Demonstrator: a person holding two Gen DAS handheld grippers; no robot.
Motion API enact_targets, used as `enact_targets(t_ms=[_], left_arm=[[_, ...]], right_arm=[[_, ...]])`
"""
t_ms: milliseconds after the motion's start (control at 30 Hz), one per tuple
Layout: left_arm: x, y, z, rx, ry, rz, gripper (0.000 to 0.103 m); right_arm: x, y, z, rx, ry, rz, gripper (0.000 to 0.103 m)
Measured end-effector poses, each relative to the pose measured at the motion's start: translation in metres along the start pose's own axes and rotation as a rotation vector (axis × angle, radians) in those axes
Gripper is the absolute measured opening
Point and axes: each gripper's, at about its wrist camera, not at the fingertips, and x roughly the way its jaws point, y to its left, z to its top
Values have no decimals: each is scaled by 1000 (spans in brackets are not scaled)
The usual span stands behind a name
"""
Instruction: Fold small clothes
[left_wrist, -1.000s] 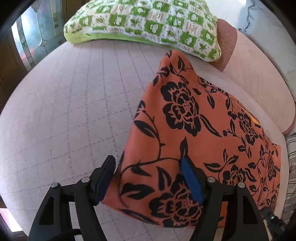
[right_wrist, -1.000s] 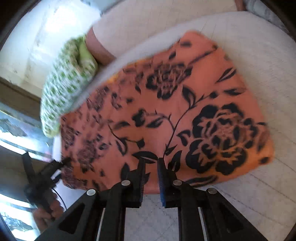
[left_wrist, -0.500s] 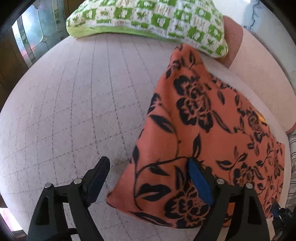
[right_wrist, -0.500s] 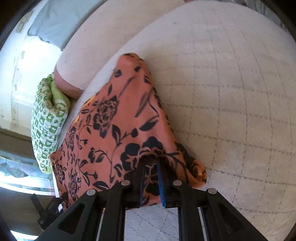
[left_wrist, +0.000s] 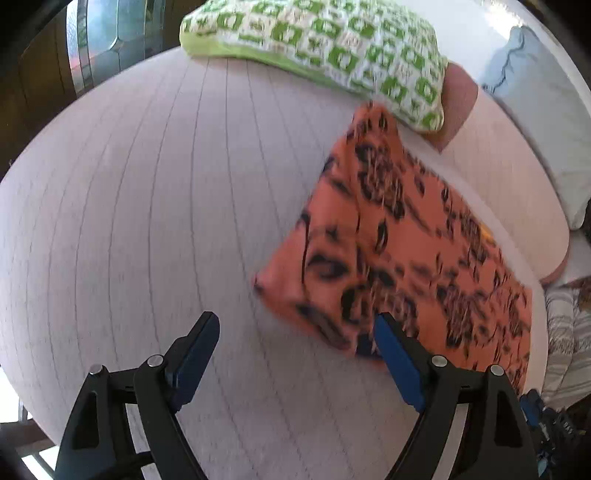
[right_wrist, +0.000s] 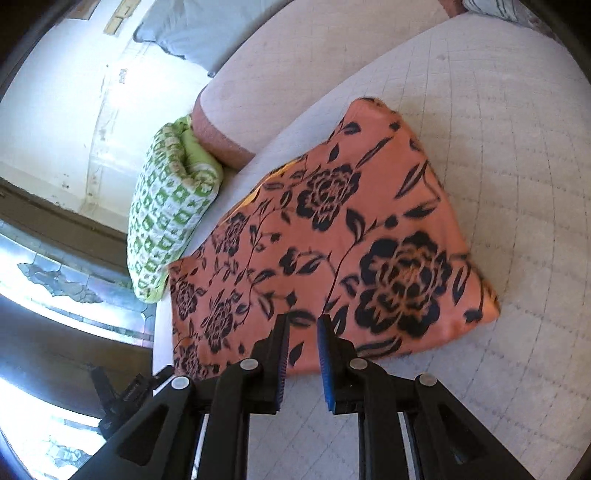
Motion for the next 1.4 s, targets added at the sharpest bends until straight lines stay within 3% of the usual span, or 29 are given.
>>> enact_targets(t_ms=[133, 167, 233, 267, 300, 733, 900, 1067, 1200, 1400], left_arm=[[11, -4, -16, -29, 75, -62, 86], [12, -6, -20, -32, 77, -67, 86], [9, -9, -24, -22, 62, -63, 86], [9, -9, -24, -27, 60, -75, 86], [9, -8, -23, -41, 59, -86, 87], [24, 1, 3, -123, 14, -167, 87], [36, -4, 14, -156, -7, -246, 86], [42, -11, 18, -170, -30, -291, 84], [52, -13, 23, -192, -16, -292, 65], [58, -16, 33, -210, -23, -302, 71]], right_arm=[[-7, -3, -14, 21, -1, 52, 18], [-9, -5, -16, 22, -6, 55, 26], [-15, -9, -23, 45, -15, 74, 55], [-17, -11, -25, 60, -24, 85, 79], [-20, -14, -29, 83, -41, 90, 81], [-6, -51, -34, 266, -12, 94, 81], [9, -70, -36, 384, 4, 122, 81], [15, -69, -30, 395, -40, 108, 81], [22, -70, -19, 407, -82, 98, 81], [31, -70, -2, 422, -159, 82, 81]])
